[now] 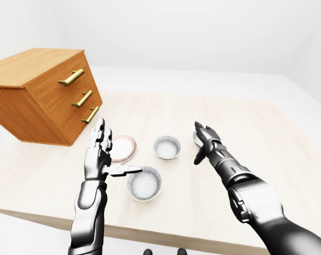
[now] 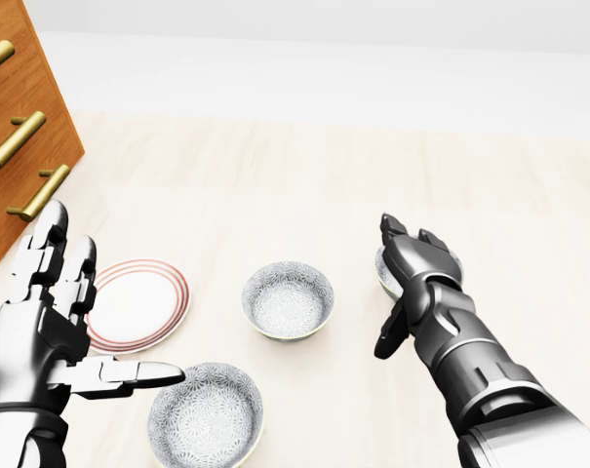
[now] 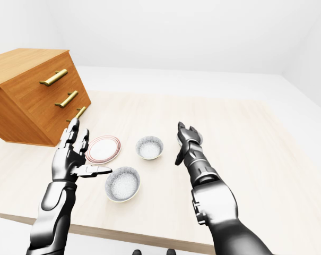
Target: Stack the bowl at the front on the bowl in the middle.
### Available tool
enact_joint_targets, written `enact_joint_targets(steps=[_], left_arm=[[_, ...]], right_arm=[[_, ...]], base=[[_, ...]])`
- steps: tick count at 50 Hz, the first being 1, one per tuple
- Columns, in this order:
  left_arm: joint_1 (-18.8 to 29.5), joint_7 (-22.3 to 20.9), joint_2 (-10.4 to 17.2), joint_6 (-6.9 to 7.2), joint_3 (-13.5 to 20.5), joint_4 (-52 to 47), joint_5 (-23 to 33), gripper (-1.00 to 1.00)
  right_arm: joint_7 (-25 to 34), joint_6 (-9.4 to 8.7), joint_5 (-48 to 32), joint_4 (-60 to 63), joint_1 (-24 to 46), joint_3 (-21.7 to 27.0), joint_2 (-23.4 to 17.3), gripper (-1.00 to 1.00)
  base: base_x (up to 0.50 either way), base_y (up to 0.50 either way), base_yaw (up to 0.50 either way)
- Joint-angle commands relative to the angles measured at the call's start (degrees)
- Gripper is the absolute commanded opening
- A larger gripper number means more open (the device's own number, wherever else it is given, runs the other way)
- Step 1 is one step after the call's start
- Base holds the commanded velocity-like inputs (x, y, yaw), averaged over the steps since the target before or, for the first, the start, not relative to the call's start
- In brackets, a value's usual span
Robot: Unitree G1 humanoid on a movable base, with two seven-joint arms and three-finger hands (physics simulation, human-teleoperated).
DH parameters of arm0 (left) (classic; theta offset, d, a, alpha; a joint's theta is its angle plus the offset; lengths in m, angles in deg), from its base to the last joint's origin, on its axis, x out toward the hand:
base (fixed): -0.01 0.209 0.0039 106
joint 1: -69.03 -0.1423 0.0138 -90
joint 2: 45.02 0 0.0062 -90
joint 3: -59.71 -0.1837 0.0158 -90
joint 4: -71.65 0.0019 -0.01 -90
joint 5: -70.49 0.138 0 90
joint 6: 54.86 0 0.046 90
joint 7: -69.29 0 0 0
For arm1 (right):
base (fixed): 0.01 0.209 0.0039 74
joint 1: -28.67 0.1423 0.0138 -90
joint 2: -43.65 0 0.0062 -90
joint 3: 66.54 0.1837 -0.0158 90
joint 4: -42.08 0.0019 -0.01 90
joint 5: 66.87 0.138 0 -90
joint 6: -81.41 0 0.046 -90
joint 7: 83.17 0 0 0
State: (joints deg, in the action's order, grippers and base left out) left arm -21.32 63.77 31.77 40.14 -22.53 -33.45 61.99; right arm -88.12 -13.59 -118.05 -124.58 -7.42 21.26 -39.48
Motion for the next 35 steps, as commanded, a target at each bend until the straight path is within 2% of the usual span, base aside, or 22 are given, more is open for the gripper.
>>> enact_joint_targets(steps=[1, 21, 35], left_arm=[[-0.20, -0.13, -0.05, 0.00, -0.04, -0.23, 0.02, 1.00], [0.02, -0.41, 0.10, 0.00, 0.30, -0.08, -0.38, 1.00], [-0.21, -0.68, 0.10, 0.00, 0.41, -0.18, -0.50, 1.00]], right_arm=[[4.06, 0.00, -1.01, -0.95, -0.05, 0.23, 0.06, 1.00], [9.02, 0.00, -2.66, -1.95, 0.59, 1.11, -0.07, 1.00], [7.11, 0.00, -4.67, -2.52, 1.84, 1.75, -1.64, 1.00]], base=[[0.00, 0.00, 0.00], [0.00, 0.00, 0.00], [0.00, 0.00, 0.00]])
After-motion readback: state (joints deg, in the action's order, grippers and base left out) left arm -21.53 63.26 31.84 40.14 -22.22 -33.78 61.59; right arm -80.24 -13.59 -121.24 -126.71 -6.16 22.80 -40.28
